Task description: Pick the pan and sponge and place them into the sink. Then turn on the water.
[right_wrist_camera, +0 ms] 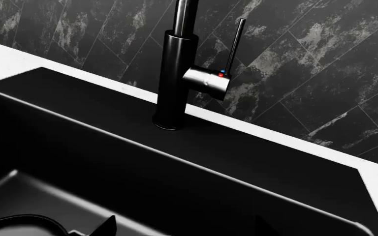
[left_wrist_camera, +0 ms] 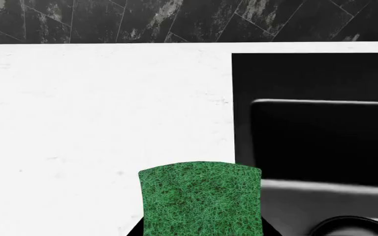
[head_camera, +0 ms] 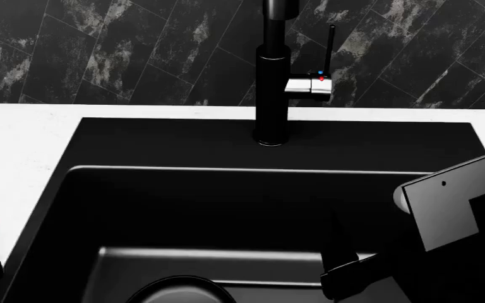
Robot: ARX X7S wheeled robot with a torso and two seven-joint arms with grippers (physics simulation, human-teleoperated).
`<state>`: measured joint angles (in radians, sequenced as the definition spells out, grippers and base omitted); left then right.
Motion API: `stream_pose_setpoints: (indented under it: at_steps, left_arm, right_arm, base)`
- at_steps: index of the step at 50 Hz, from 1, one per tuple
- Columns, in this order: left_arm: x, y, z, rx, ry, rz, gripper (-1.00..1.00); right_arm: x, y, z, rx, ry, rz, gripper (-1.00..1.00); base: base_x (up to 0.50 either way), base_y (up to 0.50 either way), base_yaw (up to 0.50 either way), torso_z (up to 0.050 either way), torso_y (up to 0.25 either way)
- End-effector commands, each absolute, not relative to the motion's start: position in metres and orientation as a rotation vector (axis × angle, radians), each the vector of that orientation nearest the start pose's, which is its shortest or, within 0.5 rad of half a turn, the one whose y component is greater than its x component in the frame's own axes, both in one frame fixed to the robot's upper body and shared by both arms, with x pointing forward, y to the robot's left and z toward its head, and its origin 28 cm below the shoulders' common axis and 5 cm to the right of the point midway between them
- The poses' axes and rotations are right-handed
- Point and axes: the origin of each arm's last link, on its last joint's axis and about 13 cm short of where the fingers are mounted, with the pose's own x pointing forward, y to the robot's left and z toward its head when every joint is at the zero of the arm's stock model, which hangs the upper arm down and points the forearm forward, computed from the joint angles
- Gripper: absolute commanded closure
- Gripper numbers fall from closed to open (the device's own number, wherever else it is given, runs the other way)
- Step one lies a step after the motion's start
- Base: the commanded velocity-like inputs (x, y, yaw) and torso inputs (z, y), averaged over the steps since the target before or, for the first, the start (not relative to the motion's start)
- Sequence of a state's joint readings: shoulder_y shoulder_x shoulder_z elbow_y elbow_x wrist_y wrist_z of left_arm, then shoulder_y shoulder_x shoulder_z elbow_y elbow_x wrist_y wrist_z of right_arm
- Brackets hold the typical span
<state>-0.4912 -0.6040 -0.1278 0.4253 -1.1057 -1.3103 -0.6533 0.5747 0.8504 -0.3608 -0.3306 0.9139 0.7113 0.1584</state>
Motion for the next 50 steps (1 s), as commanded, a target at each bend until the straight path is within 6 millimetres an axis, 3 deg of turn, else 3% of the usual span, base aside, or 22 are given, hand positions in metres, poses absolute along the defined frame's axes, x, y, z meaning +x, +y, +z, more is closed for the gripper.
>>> stream_pose_setpoints:
  at_steps: [1, 13, 27, 37, 50]
  left_arm:
    - [0.251, 0.261, 0.199, 0.095, 0.382, -0.103, 1.0]
    - [0.273, 0.218, 0.22, 0.112, 0.353, -0.315, 1.0]
    - [0.279, 0.174, 0.212, 0.145, 0.392, -0.494, 1.0]
    - [0.29, 0.15, 0.191, 0.129, 0.442, -0.541, 1.0]
    - [0.29, 0.148, 0.16, 0.222, 0.501, -0.515, 1.0]
  right_arm:
    - [0.253, -0.192, 0.177, -0.202, 0.178, 0.283, -1.0]
    - [0.25, -0.194, 0.179, -0.185, 0.169, 0.275, -1.0]
    - [0.244, -0.194, 0.179, -0.188, 0.163, 0.275, -1.0]
    - [0.243, -0.194, 0.171, -0.18, 0.182, 0.282, -1.0]
    - [0.238, -0.198, 0.167, -0.171, 0.185, 0.27, -1.0]
  base:
    - [0.0, 0.0, 0.0, 0.0, 0.0]
    - [0.0, 0.0, 0.0, 0.0, 0.0]
    - [0.0, 0.0, 0.0, 0.0, 0.0]
    - [0.0, 0.0, 0.0, 0.0, 0.0]
    - [0.0, 0.0, 0.0, 0.0, 0.0]
